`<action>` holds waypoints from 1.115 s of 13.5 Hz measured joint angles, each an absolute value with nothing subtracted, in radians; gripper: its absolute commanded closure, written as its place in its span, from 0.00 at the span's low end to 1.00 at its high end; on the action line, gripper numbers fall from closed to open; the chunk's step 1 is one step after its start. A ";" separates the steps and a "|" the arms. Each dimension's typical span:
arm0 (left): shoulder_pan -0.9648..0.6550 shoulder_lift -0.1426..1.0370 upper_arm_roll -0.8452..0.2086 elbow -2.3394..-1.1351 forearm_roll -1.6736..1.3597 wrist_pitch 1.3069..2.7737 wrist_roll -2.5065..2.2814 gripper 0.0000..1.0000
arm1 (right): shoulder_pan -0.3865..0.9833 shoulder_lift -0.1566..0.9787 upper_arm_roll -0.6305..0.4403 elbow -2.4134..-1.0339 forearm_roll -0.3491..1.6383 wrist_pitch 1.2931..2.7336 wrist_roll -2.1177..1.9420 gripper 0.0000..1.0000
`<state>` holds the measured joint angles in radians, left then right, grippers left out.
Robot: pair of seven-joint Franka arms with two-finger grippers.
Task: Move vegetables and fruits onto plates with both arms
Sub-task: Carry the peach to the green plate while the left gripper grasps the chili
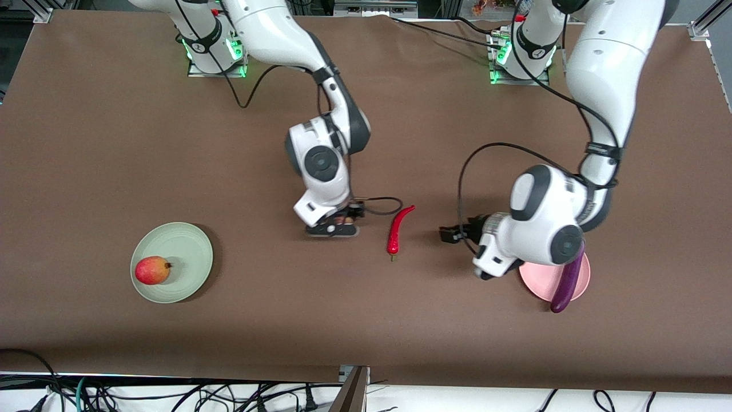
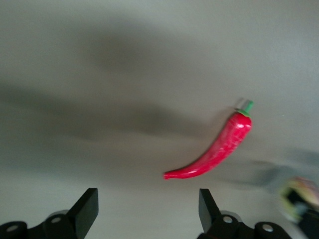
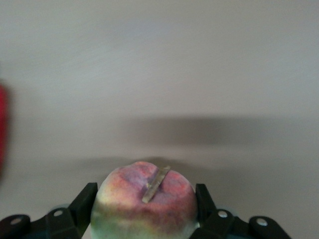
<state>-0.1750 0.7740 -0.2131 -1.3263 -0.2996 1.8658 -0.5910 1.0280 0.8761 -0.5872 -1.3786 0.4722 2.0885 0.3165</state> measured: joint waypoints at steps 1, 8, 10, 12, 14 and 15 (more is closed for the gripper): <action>-0.211 0.779 -0.213 -1.347 -0.300 1.908 -0.622 0.10 | 1.015 0.866 -0.652 -1.379 0.472 2.019 0.206 0.63; -0.317 0.799 -0.211 -1.469 -0.300 2.100 -0.718 0.07 | 0.705 0.858 -0.750 -1.401 0.474 1.951 -0.358 0.63; -0.346 0.799 -0.211 -1.469 -0.300 2.117 -0.756 0.08 | 0.654 0.866 -0.743 -1.404 0.474 1.989 -0.422 0.63; -0.359 0.799 -0.211 -1.469 -0.300 2.134 -0.764 0.08 | 0.626 0.877 -0.725 -1.412 0.477 2.019 -0.456 0.63; -0.371 0.806 -0.206 -1.469 -0.284 2.172 -0.764 0.08 | 0.605 0.884 -0.692 -1.416 0.494 2.034 -0.459 0.62; -0.375 0.816 -0.204 -1.469 -0.266 2.204 -0.764 0.08 | 0.603 0.888 -0.686 -1.416 0.503 2.042 -0.459 0.62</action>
<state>-0.3748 0.8161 -0.2036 -1.4692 -0.2664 2.2037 -0.7639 0.6034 0.8877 -0.6863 -1.4156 0.5027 2.0423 -0.4595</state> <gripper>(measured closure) 0.079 0.159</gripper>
